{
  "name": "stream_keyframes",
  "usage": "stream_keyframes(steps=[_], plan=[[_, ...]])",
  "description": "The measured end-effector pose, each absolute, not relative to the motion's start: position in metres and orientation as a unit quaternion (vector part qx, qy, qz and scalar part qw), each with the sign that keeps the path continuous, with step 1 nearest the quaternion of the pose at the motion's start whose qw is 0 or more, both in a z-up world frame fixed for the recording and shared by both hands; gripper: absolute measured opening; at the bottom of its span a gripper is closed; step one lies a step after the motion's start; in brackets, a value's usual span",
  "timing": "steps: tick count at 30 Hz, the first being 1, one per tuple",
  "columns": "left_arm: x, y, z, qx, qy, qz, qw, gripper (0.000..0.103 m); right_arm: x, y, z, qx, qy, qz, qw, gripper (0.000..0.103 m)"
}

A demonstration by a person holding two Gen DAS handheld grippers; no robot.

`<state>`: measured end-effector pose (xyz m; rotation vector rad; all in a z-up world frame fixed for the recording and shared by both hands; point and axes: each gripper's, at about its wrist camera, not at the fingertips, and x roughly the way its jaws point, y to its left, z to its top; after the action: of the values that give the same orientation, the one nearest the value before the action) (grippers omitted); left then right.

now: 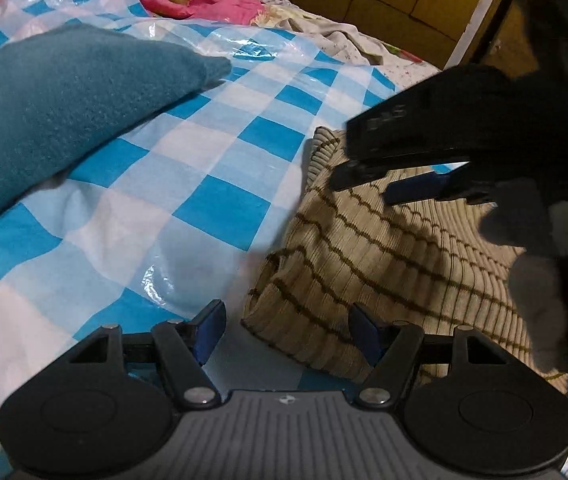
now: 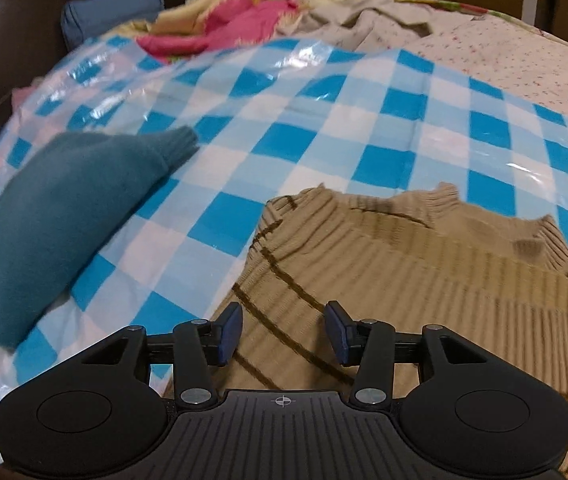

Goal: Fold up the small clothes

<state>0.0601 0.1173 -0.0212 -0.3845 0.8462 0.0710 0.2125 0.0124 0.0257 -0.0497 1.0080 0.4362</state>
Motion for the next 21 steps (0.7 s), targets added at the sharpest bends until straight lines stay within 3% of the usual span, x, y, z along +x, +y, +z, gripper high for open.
stream_keyframes(steps=[11, 21], plan=[[0.059, 0.123, -0.022, -0.203, 0.403, 0.021, 0.892, 0.078, 0.234, 0.071, 0.01, -0.102, 0.507, 0.195, 0.834, 0.064], [0.059, 0.124, -0.019, -0.195, 0.391, 0.032, 0.899, 0.077, 0.236, 0.073, 0.005, -0.118, 0.505, 0.178, 0.836, 0.062]])
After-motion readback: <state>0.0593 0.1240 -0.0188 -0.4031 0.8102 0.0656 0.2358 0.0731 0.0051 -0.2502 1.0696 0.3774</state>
